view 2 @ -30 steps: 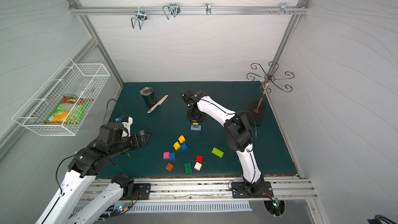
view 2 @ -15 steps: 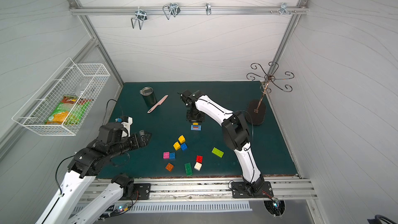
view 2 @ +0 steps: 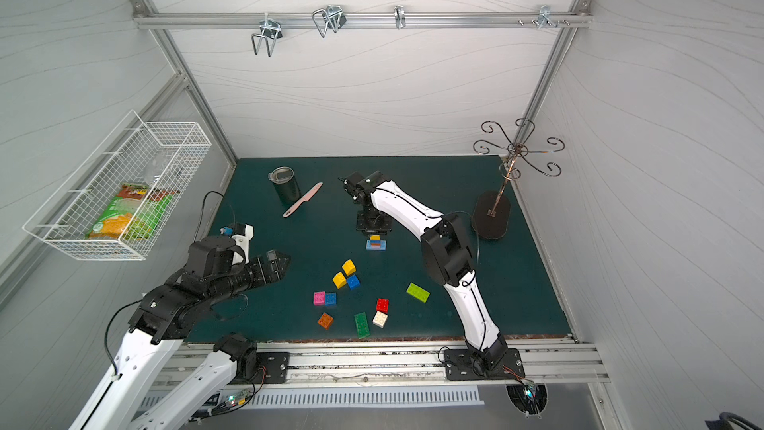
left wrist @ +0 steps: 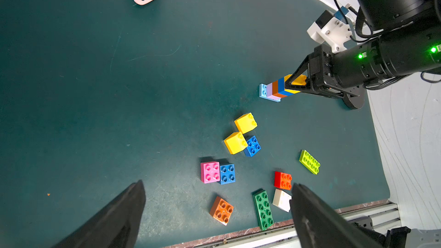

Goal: Assemble the number 1 with lego
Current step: Assemble the lego brick with the lego brick, then adjust the lego brick at the center of the board.

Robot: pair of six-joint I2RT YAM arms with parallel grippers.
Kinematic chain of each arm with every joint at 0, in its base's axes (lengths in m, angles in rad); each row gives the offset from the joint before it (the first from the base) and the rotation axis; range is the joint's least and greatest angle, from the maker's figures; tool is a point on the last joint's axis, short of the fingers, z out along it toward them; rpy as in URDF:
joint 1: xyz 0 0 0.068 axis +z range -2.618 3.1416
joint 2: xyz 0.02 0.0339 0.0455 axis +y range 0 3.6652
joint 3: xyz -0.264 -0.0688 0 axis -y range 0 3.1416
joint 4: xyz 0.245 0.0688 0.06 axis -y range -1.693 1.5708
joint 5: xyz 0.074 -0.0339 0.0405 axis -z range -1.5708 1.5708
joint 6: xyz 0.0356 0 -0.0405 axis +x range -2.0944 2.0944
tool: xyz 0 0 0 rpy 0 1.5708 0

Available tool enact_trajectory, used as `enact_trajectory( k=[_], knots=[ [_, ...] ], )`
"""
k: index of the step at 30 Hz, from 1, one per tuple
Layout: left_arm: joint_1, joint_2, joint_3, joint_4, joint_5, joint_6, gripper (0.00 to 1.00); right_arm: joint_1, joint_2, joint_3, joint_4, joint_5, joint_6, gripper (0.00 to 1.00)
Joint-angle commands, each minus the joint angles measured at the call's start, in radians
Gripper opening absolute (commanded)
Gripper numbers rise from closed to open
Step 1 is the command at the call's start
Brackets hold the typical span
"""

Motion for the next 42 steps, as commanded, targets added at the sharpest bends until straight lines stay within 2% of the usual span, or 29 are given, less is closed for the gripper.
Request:
enact_trajectory(
  k=[1, 6, 8, 9, 13, 14, 17, 24, 26, 27, 31, 36, 39, 42],
  knots=[
    [-0.005, -0.011, 0.008, 0.033, -0.003, 0.005, 1.0, 0.008, 0.13, -0.074, 0.038, 0.028, -0.002, 0.03],
    [-0.005, -0.009, 0.007, 0.032, -0.004, 0.005, 1.0, 0.015, 0.048, -0.088, 0.077, 0.013, -0.008, 0.2],
    [-0.005, -0.008, 0.008, 0.032, -0.005, 0.005, 1.0, 0.02, -0.007, -0.116, 0.116, 0.003, -0.014, 0.42],
    [-0.005, -0.007, 0.007, 0.032, -0.005, 0.005, 1.0, 0.021, -0.032, -0.13, 0.138, -0.001, -0.02, 0.48],
    [-0.005, 0.002, 0.007, 0.03, -0.008, 0.004, 1.0, 0.025, -0.178, -0.238, 0.266, -0.006, -0.047, 0.87],
    [-0.005, 0.003, 0.007, 0.03, -0.01, 0.005, 1.0, 0.025, -0.227, -0.277, 0.306, -0.006, -0.063, 0.92],
    [-0.005, 0.009, 0.009, 0.027, -0.013, 0.004, 1.0, 0.025, -0.36, -0.415, 0.435, 0.003, -0.139, 0.98],
    [-0.006, 0.038, 0.01, 0.023, -0.017, 0.004, 1.0, -0.068, -0.689, -0.927, 0.973, -0.141, -0.359, 0.99],
    [-0.005, 0.052, 0.012, 0.021, -0.019, 0.003, 1.0, -0.108, -0.732, -1.047, 1.113, -0.226, -0.42, 0.99],
    [-0.005, 0.062, 0.013, 0.019, -0.021, 0.003, 1.0, -0.131, -0.743, -1.091, 1.168, -0.307, -0.465, 0.98],
    [-0.005, 0.09, 0.016, 0.012, -0.032, 0.002, 1.0, -0.217, -0.693, -1.111, 1.202, -0.469, -0.568, 0.87],
    [-0.007, 0.113, 0.018, 0.006, -0.04, 0.0, 1.0, -0.27, -0.613, -1.092, 1.222, -0.579, -0.638, 0.85],
    [-0.007, 0.126, 0.019, 0.004, -0.044, -0.001, 1.0, -0.267, -0.575, -1.077, 1.212, -0.617, -0.68, 0.84],
    [-0.007, 0.14, 0.02, 0.002, -0.044, -0.001, 1.0, -0.249, -0.56, -1.09, 1.21, -0.591, -0.741, 0.82]
  ],
)
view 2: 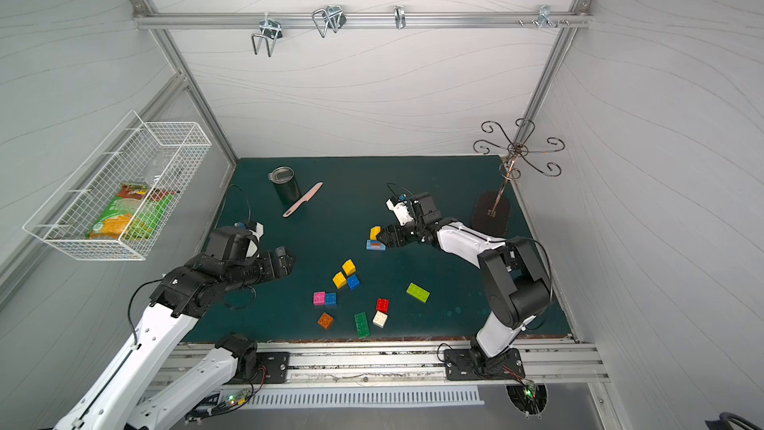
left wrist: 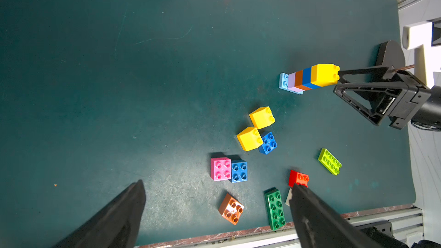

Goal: Assemble the number 1 with lego
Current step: Adjust the lego brick at the center of the board.

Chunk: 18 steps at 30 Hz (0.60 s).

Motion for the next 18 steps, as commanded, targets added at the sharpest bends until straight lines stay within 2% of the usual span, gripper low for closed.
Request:
enact_trajectory(
  k=[1, 7, 18],
  knots=[
    [-0.006, 0.012, 0.021, 0.003, -0.016, 0.0, 1.0, 0.022, 0.013, -0.011, 0.031, -0.026, -0.117, 0.83],
    [-0.006, 0.029, 0.021, 0.002, -0.014, 0.001, 1.0, 0.031, -0.02, -0.122, 0.196, 0.009, -0.194, 0.85],
    [-0.006, 0.039, 0.023, 0.0, -0.02, 0.0, 1.0, 0.049, 0.031, -0.1, 0.214, 0.03, -0.261, 0.84]
  ],
)
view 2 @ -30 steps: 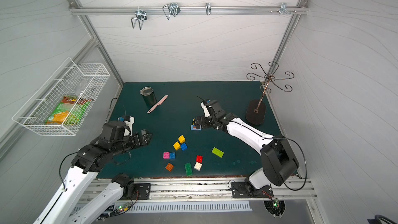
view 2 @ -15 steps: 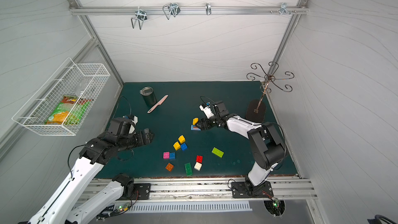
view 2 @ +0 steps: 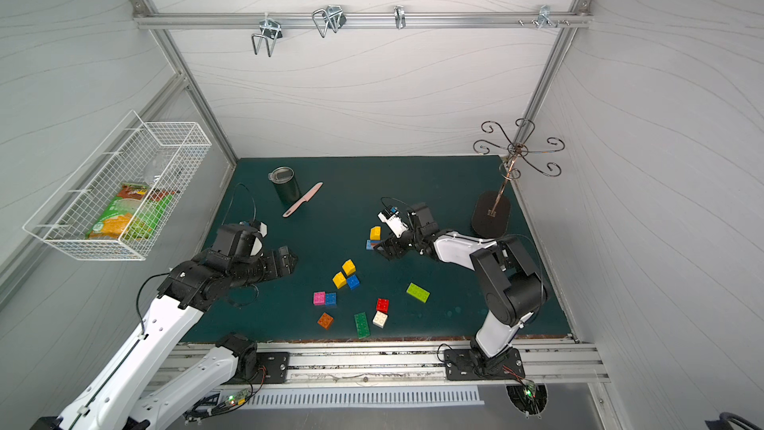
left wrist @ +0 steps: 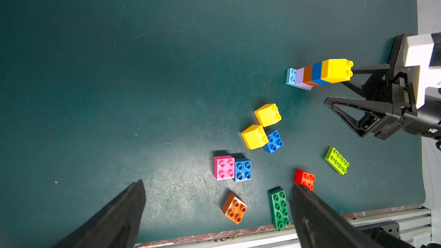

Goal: Assemble the number 1 with lego
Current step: Adjust the lego brick at the center of the board.

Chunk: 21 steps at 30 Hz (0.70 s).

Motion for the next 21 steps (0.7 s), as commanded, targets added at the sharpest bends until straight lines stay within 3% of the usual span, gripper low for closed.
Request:
enact_trajectory(
  k=[1, 11, 21],
  knots=[
    [-0.003, 0.001, 0.023, 0.0, -0.015, -0.001, 1.0, 0.014, 0.025, 0.027, 0.02, 0.013, -0.051, 0.84],
    [-0.003, 0.004, 0.023, 0.0, -0.018, -0.002, 1.0, 0.017, 0.098, 0.138, -0.046, 0.065, -0.098, 0.84],
    [-0.003, 0.01, 0.024, -0.001, -0.02, -0.002, 1.0, -0.018, 0.178, 0.231, -0.056, -0.044, -0.033, 0.81]
  ],
)
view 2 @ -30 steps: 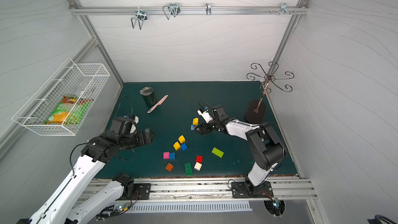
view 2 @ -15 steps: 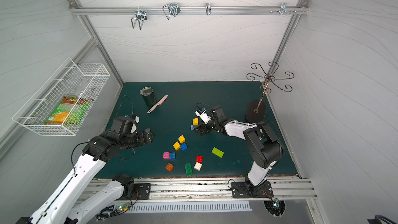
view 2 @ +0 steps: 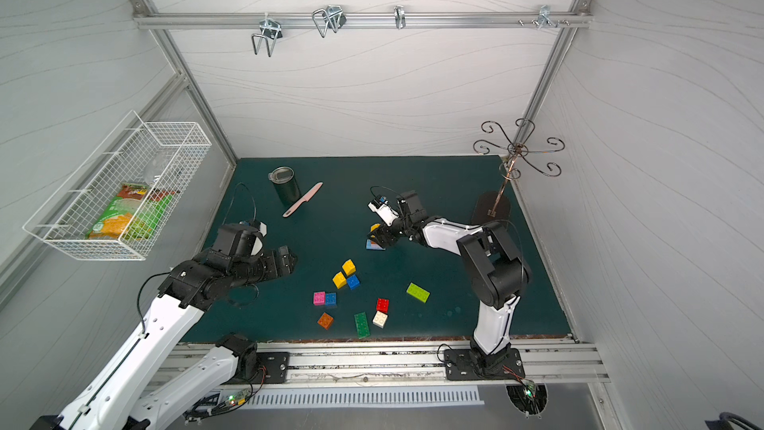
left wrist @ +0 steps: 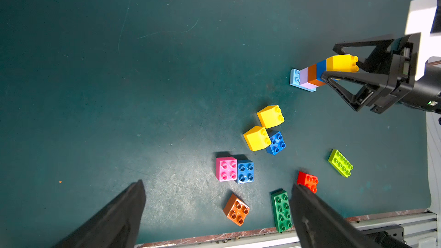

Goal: Assemble the number 1 with lego
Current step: Adjust the lego brick at the center of the board.

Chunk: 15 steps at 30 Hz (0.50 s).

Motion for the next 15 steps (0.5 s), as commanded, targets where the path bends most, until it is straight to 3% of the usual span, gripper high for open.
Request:
enact_trajectory(
  k=[1, 7, 15],
  knots=[
    [-0.003, 0.004, 0.024, 0.0, -0.009, -0.002, 1.0, -0.028, 0.028, 0.021, -0.004, -0.092, 0.054, 0.8],
    [-0.003, 0.015, 0.024, 0.001, -0.009, -0.002, 1.0, -0.06, 0.066, 0.042, 0.047, -0.224, 0.173, 0.75],
    [-0.003, 0.017, 0.024, -0.001, -0.012, -0.003, 1.0, -0.073, 0.137, 0.106, 0.003, -0.246, 0.195, 0.75]
  ],
)
